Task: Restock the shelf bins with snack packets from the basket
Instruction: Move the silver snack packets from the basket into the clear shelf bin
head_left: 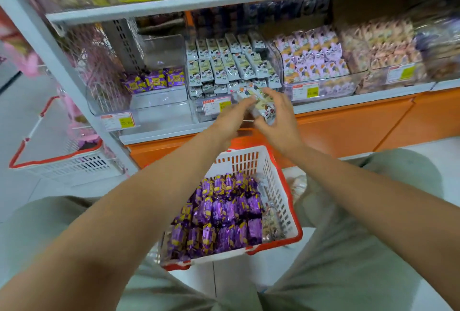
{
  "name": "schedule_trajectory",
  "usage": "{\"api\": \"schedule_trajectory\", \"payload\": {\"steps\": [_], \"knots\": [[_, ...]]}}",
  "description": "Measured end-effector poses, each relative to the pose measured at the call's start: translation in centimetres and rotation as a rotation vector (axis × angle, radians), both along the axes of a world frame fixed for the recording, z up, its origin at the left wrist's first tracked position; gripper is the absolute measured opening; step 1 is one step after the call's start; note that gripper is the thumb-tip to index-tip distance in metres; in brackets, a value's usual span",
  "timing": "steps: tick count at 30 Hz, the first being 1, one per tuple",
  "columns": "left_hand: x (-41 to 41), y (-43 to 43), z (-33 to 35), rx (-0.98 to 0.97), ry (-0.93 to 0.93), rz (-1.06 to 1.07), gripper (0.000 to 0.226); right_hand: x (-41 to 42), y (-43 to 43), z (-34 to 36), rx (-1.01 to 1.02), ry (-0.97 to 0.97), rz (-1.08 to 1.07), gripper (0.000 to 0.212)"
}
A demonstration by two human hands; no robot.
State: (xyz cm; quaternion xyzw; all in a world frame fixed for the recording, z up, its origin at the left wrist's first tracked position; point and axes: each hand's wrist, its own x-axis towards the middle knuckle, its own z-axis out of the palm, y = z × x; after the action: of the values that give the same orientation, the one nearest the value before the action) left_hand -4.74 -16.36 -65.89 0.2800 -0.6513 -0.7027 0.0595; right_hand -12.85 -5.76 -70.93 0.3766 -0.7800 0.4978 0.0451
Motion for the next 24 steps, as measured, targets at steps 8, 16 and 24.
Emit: {"api": "schedule_trajectory", "payload": {"steps": [8,16,24], "knots": [[-3.5,-2.9,3.7,-0.955,0.007,-0.042,0.021,-5.4,0.3,4.9,-0.035,-0.003,-0.198,0.057],[-6.6,-6.6,3.5,-1.412,-0.105,-0.179,0.041,-9.7,-2.6,5.8,0.114,0.053,-0.299,0.052],[-8.0,-8.2,3.6,-1.481,-0.198,-0.313,0.052,-11.1,-5.2,5.6,0.236,0.170,-0.223,0.048]]}}
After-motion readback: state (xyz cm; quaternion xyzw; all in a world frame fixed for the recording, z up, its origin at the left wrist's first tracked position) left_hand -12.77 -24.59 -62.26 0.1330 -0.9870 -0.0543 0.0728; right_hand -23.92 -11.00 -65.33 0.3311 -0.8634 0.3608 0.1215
